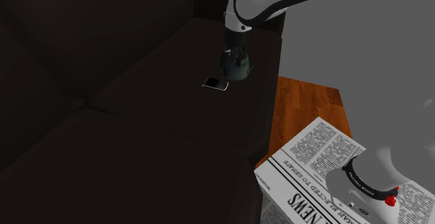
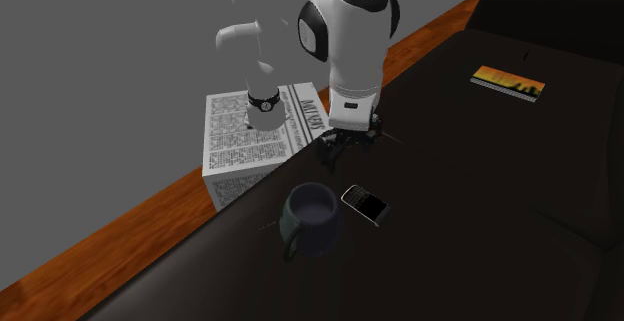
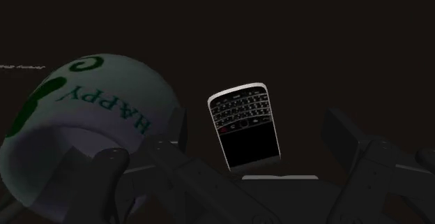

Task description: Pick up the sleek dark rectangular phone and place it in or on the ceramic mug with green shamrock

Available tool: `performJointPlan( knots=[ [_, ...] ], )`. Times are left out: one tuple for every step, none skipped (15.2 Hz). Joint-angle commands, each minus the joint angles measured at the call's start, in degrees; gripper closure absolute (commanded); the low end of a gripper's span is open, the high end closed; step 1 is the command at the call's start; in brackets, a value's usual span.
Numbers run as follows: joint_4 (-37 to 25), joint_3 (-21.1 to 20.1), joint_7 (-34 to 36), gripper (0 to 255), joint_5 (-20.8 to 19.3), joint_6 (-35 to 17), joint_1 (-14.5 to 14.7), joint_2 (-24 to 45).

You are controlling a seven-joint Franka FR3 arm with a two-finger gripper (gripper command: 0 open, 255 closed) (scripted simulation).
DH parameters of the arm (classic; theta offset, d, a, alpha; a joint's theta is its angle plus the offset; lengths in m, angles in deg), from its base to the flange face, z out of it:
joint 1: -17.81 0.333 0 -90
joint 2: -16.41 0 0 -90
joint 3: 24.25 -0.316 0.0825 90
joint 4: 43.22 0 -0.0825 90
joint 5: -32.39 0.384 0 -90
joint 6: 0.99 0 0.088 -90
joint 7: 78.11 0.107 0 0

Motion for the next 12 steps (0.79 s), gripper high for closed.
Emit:
performJointPlan(
  knots=[
    [-2.8, -0.5, 0.6, 0, -1.3, -1.6, 0.6, 4.3],
    [-4.5, -0.7, 0.9, 0, -2.0, -2.2, 0.9, 6.4],
    [-6.3, -0.8, 1.2, 0, -2.8, -2.6, 1.2, 8.6],
    [-8.2, -0.9, 1.4, 0, -3.5, -3.0, 1.6, 10.7],
    [-10.1, -1.0, 1.7, 0, -4.2, -3.3, 2.0, 12.9],
    [-12.2, -1.0, 2.0, 0, -5.0, -3.6, 2.4, 15.1],
    [-13.6, -1.0, 2.1, 0, -5.5, -3.7, 2.7, 16.7],
    [-13.3, -0.9, 2.2, 0, -5.6, -4.3, 2.8, 17.0],
    [-13.0, -0.9, 2.2, 0, -5.6, -5.0, 2.8, 17.4],
    [-12.7, -0.9, 2.3, 0, -5.7, -5.6, 2.8, 17.7],
    [-12.4, -0.8, 2.3, 0, -5.8, -6.3, 2.8, 18.1],
    [-12.1, -0.8, 2.4, 0, -5.9, -6.9, 2.9, 18.5]
  ],
)
